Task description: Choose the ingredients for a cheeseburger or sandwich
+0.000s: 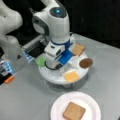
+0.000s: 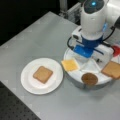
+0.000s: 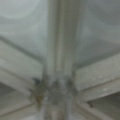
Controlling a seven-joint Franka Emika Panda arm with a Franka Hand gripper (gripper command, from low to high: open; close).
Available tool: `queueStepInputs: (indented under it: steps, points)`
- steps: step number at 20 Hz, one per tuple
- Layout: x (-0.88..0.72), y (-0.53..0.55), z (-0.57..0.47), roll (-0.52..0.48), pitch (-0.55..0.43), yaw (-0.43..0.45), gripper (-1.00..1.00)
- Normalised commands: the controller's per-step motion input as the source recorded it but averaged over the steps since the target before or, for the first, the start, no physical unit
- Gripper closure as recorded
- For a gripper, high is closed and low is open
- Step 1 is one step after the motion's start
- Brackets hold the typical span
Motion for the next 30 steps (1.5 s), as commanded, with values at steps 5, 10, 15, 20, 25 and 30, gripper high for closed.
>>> queueStepInputs:
  steps: [5, 10, 15, 20, 25, 30]
  points:
    - [-0.25, 0.03, -0.16, -0.108, -0.195, 0.229, -1.0]
    - [-0.24, 0.0, -0.08, -0.07, -0.2, 0.263, -1.0]
    - [-0.24, -0.03, -0.05, -0.021, -0.173, 0.313, -1.0]
    - [-0.21, -0.08, -0.07, -0.169, -0.108, 0.381, -1.0]
    - [-0.18, -0.09, -0.11, -0.233, -0.187, 0.486, -1.0]
    - [-0.2, -0.12, -0.22, -0.175, -0.253, 0.573, -1.0]
